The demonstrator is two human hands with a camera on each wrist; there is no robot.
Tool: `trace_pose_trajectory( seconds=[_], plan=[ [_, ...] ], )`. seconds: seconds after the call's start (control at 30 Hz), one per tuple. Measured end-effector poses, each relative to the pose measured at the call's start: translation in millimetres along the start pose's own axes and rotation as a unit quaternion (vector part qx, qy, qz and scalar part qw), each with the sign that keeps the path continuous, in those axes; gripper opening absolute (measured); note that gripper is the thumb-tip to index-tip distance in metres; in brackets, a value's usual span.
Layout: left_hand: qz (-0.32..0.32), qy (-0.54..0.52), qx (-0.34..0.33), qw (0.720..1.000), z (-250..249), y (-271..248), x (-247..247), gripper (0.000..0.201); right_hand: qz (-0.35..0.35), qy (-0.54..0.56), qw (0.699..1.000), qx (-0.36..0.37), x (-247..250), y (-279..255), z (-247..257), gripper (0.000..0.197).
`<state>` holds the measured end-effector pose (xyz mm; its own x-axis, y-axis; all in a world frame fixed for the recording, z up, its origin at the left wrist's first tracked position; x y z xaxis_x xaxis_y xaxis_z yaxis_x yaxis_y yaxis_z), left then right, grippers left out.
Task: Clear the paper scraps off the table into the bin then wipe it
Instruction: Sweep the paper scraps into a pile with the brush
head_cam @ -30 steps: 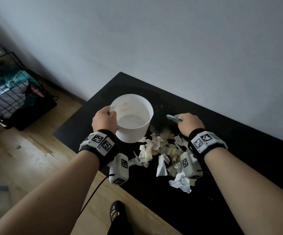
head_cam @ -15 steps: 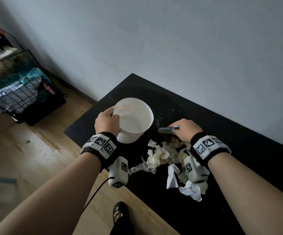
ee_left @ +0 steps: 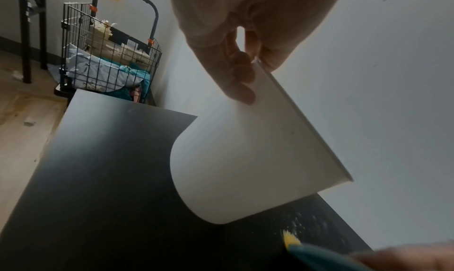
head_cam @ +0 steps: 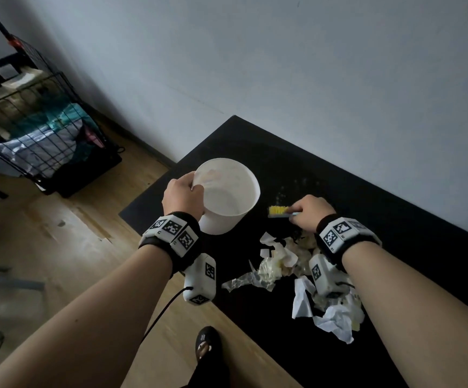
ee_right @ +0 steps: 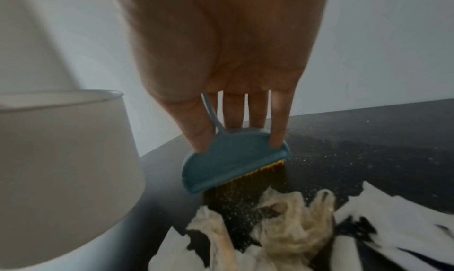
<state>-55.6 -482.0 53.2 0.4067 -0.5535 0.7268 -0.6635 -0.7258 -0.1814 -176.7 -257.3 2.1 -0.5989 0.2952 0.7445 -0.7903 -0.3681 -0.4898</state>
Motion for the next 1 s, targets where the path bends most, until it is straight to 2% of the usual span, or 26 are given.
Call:
trace_pose_trajectory(
  seconds=[0.23,0.3,0.37,0.47,0.57,0.67,0.83,0.9,1.0],
  plan=[
    [-0.009,-0.005,-0.005,1.000,-7.7,-12.5,-0.8,0.039,0.037,-0.023,0.999,0.013,-3.5,-29.1,-11.7,0.030],
    [-0.015,-0.005,-0.006,1.000,-8.3,-18.4,2.0,0.038,0.005,-0.010,1.000,0.028,3.9,-37.4,-7.5,0.029],
    [-0.020,-0.003,-0.004,1.000,-5.8,-26.2,5.1,0.040,-0.062,0.021,0.997,0.051,11.8,-48.4,1.9,0.027],
    [-0.025,-0.001,0.004,1.000,3.6,-37.9,9.0,0.044,-0.150,0.106,0.979,0.093,13.6,-65.5,20.2,0.026],
    [-0.043,0.003,0.013,0.999,18.4,-50.3,18.0,0.043,-0.177,0.181,0.963,0.098,3.4,-76.8,33.1,0.024],
    [-0.066,-0.007,0.028,0.997,33.6,-62.6,30.7,0.040,-0.150,0.218,0.962,0.075,-14.7,-78.7,36.9,0.023],
    [-0.078,-0.010,0.063,0.995,65.8,-83.1,47.0,0.038,-0.047,0.314,0.948,0.015,-54.7,-81.6,31.0,0.022],
    [-0.070,-0.009,0.082,0.994,78.4,-91.0,52.4,0.039,-0.027,0.307,0.951,0.012,-65.3,-84.2,30.5,0.023],
    [-0.050,0.009,0.105,0.993,95.1,-101.2,58.5,0.042,-0.029,0.223,0.974,0.016,-71.3,-87.5,27.8,0.020]
  ],
)
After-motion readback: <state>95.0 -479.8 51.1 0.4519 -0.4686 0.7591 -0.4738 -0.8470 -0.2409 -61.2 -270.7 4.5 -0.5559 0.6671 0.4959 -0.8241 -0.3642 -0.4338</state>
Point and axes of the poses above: each hand's wrist, its own y-axis towards the middle knuckle, its own x-axis out of the back of the hand, z = x × y, the point moved 5 cm from there along y, towards the middle knuckle, and after that the axes turned 11 degrees about y, right-handed, at the moved point
